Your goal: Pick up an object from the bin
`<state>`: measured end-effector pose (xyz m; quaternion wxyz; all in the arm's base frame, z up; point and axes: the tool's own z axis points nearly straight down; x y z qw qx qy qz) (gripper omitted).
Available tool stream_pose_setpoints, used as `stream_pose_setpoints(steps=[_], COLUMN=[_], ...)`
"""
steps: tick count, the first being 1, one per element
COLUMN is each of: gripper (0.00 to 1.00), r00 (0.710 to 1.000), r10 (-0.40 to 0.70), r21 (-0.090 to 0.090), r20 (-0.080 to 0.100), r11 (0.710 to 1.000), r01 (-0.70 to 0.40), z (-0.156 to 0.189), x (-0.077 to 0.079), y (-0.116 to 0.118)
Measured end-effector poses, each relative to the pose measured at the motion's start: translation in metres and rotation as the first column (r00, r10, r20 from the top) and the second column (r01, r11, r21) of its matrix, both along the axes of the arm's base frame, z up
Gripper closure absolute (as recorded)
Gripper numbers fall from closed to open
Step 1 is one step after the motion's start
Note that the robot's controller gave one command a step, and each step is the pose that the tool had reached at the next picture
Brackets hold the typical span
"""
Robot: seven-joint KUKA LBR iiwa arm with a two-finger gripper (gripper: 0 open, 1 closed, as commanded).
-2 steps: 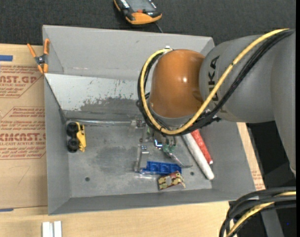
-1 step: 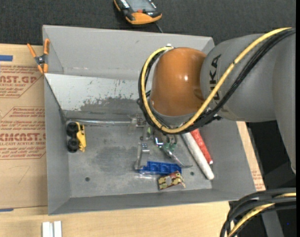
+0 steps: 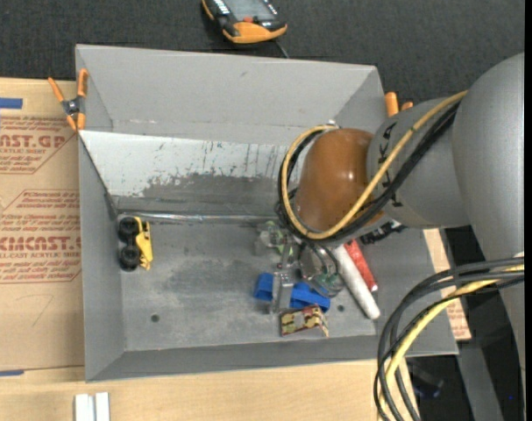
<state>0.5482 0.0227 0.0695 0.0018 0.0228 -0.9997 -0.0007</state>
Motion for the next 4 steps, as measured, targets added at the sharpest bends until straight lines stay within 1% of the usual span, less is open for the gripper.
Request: stream_pose_setpoints(steps=[1,2,3,4], gripper=[0.00,0.00,0.00,1.00], r00=[0.993,0.990,1.000,0.968], r10=[0.120,-0.143,0.003,-0.251], r21=[0.004,0.000,0.006,0.002], r20=[0.016,-0.005,0.016,-0.001], r11=[0.993,0.990,1.000,0.968], r01=[-0.120,0.143,-0.003,0.251], z=[0.076,0.030,0.000,0.000], x=[-0.034,-0.027,-0.033,-0.042], y=[-0.002,-0.017,-0.027,-0.017])
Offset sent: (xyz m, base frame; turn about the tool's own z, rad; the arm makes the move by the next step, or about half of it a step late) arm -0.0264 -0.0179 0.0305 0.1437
